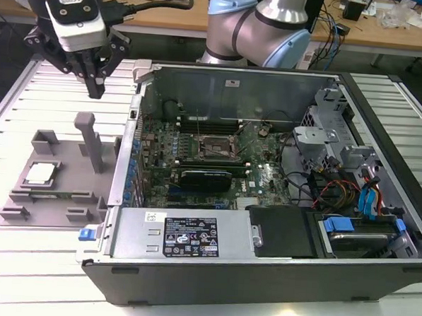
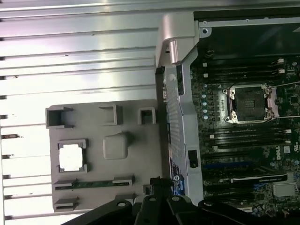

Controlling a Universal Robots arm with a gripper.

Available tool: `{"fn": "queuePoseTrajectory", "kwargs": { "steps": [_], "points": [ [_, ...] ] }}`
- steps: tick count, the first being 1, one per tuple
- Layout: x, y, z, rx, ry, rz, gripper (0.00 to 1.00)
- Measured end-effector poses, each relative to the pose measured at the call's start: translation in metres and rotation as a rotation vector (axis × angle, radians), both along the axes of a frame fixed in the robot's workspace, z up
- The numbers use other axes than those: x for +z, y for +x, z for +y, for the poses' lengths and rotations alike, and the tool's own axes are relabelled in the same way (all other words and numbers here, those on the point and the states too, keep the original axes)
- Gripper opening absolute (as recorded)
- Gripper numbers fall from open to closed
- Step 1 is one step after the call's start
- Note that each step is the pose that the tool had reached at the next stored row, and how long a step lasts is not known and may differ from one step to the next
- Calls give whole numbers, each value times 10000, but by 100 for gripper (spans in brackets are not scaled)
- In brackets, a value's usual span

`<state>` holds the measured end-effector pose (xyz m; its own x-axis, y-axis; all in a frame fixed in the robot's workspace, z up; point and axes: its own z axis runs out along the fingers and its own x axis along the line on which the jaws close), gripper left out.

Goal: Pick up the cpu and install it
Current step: 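Reach for the cpu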

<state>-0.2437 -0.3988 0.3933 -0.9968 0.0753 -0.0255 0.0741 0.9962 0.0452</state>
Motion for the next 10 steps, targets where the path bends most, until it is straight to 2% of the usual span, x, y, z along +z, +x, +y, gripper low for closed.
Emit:
{"fn": "queuePoseTrajectory", "kwargs": {
  "steps": [6,8,10],
  "points": [
    [0,-117,0,-1,1,-6,11],
    [0,-195,0,0,0,-8,11],
    [0,-234,0,0,0,-10,11]
  ]
}}
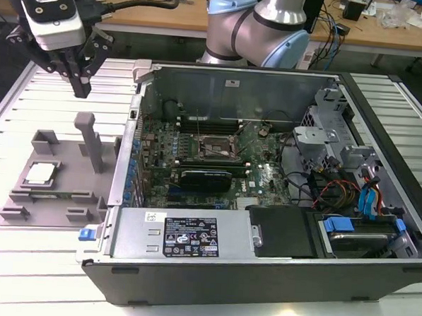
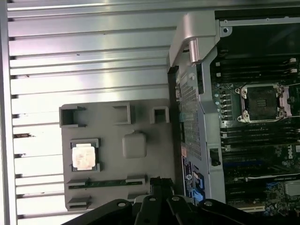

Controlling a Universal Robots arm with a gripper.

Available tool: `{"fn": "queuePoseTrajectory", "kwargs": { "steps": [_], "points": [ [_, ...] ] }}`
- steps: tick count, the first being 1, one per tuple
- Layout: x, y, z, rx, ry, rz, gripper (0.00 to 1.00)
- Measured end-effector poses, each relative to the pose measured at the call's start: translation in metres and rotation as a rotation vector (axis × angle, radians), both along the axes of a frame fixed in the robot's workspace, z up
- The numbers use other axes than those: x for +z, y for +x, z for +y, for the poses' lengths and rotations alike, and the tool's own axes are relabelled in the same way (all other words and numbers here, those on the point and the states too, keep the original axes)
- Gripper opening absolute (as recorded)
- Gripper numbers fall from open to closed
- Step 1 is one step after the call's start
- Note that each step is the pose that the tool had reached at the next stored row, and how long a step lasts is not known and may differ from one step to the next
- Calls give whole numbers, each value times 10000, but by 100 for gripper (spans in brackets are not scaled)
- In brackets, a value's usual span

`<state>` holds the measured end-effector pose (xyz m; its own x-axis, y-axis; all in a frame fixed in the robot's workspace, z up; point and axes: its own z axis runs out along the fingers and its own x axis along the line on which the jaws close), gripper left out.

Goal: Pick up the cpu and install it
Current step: 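Reach for the cpu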

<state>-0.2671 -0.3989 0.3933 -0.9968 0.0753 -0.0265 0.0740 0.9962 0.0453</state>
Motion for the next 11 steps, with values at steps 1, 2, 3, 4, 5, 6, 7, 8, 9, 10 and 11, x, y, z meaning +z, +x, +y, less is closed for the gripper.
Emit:
{"fn": "queuePoseTrajectory", "kwargs": {
  "steps": [1,2,3,4,5,6,7,8,9,10,11],
  "points": [
    [0,-28,0,0,-1,-1,11],
    [1,-45,0,0,-1,0,11],
    [0,-66,0,0,-1,-1,11],
    [0,-94,0,-1,0,-2,11],
    [0,-140,0,0,0,-2,11],
    [0,-185,0,0,0,-3,11],
    [0,-211,0,0,-1,-2,11],
    [0,-242,0,0,0,-3,11],
    [0,-261,0,0,-1,-2,11],
    [0,-276,0,0,-1,-2,11],
    [0,-296,0,0,-1,-2,11]
  ]
}}
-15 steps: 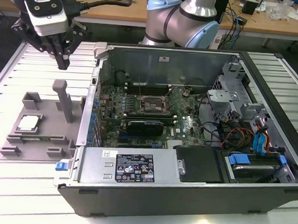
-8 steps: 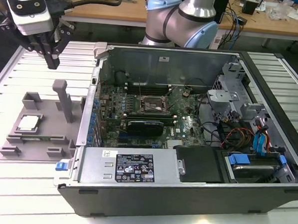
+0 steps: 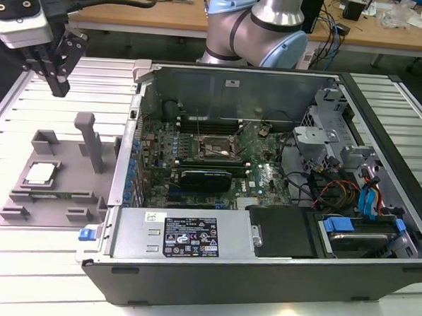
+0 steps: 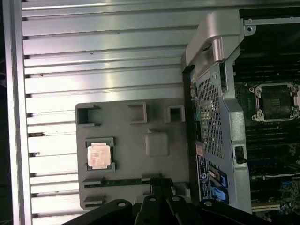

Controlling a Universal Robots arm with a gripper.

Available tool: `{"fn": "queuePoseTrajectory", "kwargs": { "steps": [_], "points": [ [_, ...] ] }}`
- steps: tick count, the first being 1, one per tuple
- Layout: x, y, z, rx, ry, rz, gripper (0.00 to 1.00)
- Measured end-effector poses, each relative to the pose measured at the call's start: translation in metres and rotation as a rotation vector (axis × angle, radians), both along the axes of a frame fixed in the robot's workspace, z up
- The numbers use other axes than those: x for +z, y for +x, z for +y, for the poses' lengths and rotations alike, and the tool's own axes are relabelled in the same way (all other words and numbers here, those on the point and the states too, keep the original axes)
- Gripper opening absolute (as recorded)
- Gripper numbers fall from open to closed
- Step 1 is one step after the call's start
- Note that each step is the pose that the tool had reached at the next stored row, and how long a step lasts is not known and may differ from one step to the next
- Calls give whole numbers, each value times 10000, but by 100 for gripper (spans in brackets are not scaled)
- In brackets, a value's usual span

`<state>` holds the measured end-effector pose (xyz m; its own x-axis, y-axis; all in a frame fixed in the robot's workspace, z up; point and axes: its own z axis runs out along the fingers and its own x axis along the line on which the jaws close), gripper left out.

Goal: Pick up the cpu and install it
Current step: 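Reach for the cpu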

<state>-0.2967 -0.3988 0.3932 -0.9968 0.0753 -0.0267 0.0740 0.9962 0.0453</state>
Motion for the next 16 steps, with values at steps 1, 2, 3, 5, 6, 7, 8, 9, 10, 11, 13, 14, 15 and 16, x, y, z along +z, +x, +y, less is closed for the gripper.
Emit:
{"fn": "queuePoseTrajectory", "kwargs": {
  "steps": [1,2,3,5,6,7,8,9,10,11,13,14,15,16],
  "points": [
    [0,-19,0,0,0,0,11],
    [-1,-53,0,0,1,-1,11],
    [-1,-78,0,-1,0,0,11],
    [-4,-105,0,0,0,-1,11],
    [-6,-125,0,1,0,0,11],
    [-8,-135,0,1,0,-1,11],
    [-11,-145,0,0,0,0,11],
    [-18,-161,0,0,0,-1,11],
    [-48,-203,0,0,-9,0,11],
    [-70,-230,0,0,-18,1,11],
    [-122,-258,0,0,-30,0,11],
    [-145,-268,0,0,-34,0,11],
    [-163,-277,0,0,-37,0,11],
    [-175,-283,0,0,-38,0,11]
  ]
}}
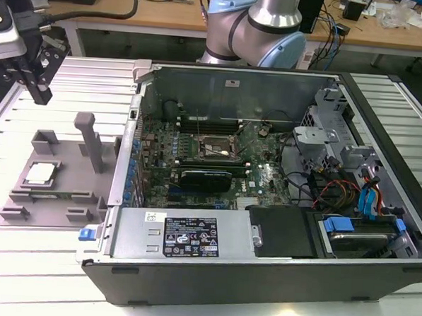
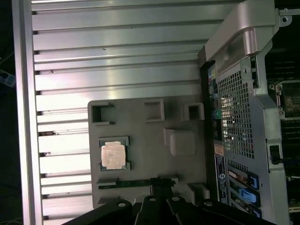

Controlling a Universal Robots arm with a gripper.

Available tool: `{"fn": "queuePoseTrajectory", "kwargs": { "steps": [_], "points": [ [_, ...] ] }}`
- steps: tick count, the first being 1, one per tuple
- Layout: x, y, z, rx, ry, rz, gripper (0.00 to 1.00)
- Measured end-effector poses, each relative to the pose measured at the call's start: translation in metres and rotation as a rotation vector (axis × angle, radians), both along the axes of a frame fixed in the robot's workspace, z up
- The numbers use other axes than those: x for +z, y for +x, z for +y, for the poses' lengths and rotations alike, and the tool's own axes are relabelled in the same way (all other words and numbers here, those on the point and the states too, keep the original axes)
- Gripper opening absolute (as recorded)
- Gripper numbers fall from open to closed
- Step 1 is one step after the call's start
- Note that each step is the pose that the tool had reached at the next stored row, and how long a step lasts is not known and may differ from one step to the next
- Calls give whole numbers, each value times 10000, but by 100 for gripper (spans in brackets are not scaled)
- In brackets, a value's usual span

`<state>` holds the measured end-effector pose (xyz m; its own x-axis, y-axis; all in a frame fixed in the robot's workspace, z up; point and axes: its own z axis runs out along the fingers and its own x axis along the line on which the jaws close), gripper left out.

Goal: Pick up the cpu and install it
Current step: 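Reach for the cpu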

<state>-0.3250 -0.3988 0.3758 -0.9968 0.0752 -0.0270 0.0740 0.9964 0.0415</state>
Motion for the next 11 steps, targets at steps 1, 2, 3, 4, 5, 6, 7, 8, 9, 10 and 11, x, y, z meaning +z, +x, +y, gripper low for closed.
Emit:
{"fn": "queuePoseTrajectory", "kwargs": {
  "steps": [1,2,3,4,5,6,7,8,9,10,11],
  "points": [
    [-16,-9,0,0,-2,0,11],
    [-34,-20,0,0,-4,0,11],
    [-44,-27,0,0,-6,0,11],
    [-52,-31,0,0,-8,0,11],
    [-63,-37,0,1,-9,0,11],
    [-72,-42,0,0,-9,0,11],
    [-94,-55,0,0,-10,0,11],
    [-108,-63,0,0,-10,0,11],
    [-115,-67,0,0,-10,-1,11],
    [-128,-75,0,0,-11,0,11],
    [-135,-80,0,0,-11,0,11]
  ]
}}
